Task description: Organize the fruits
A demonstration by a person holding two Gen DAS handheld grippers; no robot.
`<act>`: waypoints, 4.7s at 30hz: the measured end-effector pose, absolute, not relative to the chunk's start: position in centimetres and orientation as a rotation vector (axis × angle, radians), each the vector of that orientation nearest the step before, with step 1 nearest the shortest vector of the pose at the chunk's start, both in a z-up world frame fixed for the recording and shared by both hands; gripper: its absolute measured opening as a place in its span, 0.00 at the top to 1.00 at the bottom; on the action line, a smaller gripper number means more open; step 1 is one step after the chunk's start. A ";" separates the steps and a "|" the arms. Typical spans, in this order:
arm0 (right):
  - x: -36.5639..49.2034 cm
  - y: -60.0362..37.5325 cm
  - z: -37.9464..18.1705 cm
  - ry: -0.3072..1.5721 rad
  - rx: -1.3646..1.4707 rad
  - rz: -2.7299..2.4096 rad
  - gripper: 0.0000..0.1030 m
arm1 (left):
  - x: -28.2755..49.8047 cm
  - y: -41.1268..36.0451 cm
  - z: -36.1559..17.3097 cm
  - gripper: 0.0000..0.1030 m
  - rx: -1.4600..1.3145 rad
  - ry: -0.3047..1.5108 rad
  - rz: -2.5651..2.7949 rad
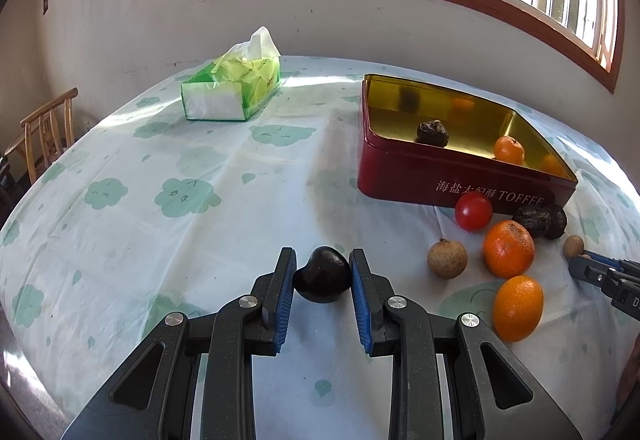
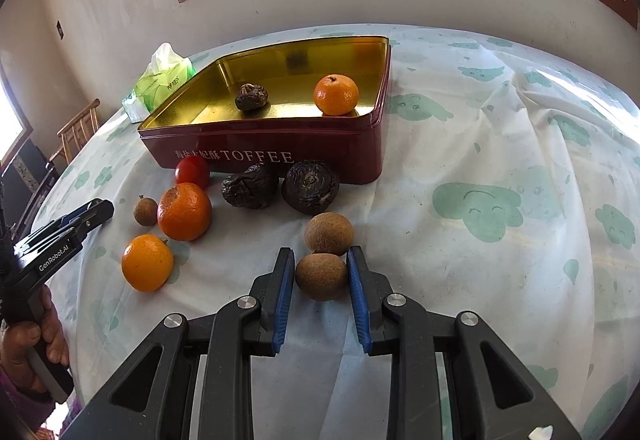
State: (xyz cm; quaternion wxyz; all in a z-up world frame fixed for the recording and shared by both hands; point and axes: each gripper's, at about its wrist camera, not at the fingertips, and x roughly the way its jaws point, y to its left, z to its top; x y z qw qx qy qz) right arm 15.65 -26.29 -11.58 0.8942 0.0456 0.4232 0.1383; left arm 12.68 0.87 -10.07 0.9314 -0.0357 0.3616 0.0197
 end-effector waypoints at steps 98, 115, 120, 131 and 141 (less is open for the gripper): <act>28.7 -21.8 -6.4 0.755 0.174 0.485 0.76 | 30.1 -6.9 -5.9 0.72 0.094 0.731 -0.104; 29.4 -21.8 -6.9 0.762 0.183 0.483 0.76 | 30.7 -7.2 -6.4 0.72 0.121 0.736 -0.096; 29.6 -21.8 -7.1 0.765 0.186 0.479 0.76 | 30.9 -7.2 -6.6 0.72 0.130 0.738 -0.093; 30.0 -21.7 -7.5 0.766 0.185 0.469 0.76 | 31.1 -7.2 -6.8 0.72 0.133 0.741 -0.095; 30.3 -21.8 -7.7 0.766 0.187 0.468 0.76 | 31.2 -7.0 -7.1 0.72 0.133 0.743 -0.088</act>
